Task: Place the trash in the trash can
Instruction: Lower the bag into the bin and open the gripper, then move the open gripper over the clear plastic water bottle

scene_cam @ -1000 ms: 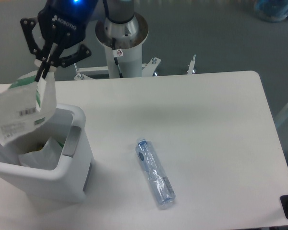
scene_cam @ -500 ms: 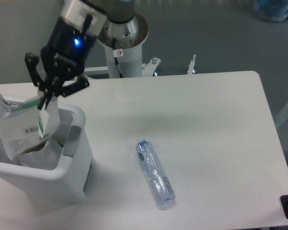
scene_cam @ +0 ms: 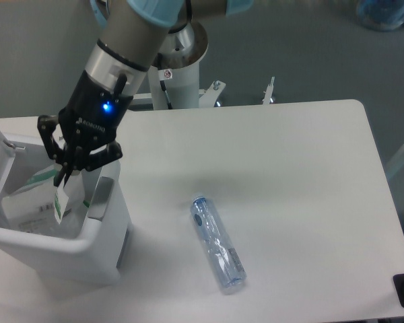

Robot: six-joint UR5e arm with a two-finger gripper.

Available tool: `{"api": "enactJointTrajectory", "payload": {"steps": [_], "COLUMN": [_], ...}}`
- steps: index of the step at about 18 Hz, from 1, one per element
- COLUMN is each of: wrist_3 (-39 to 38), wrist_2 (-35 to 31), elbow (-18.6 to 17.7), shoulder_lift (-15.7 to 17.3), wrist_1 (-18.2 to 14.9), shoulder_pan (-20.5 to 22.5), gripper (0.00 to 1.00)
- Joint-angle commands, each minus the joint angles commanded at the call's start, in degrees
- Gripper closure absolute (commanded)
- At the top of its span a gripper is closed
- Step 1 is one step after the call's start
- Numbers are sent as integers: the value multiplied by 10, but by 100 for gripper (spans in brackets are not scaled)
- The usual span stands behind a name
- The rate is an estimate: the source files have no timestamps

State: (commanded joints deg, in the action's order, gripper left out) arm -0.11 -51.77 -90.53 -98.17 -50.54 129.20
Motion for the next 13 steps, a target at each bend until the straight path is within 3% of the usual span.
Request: {"api": "enactJointTrajectory", "payload": {"steps": [2,3,9,10,13], "wrist_3": [15,17,17,17,17], "wrist_2": [-19,-30,-94,-125,-197], "elbow": [-3,-2,9,4,-8], "shoulder_lift": [1,3,28,30,25], "wrist_1": [-1,-1,-2,-3,-8], "shoulder_pan": [0,0,10,25,81], "gripper": [32,26,6,1,0]}}
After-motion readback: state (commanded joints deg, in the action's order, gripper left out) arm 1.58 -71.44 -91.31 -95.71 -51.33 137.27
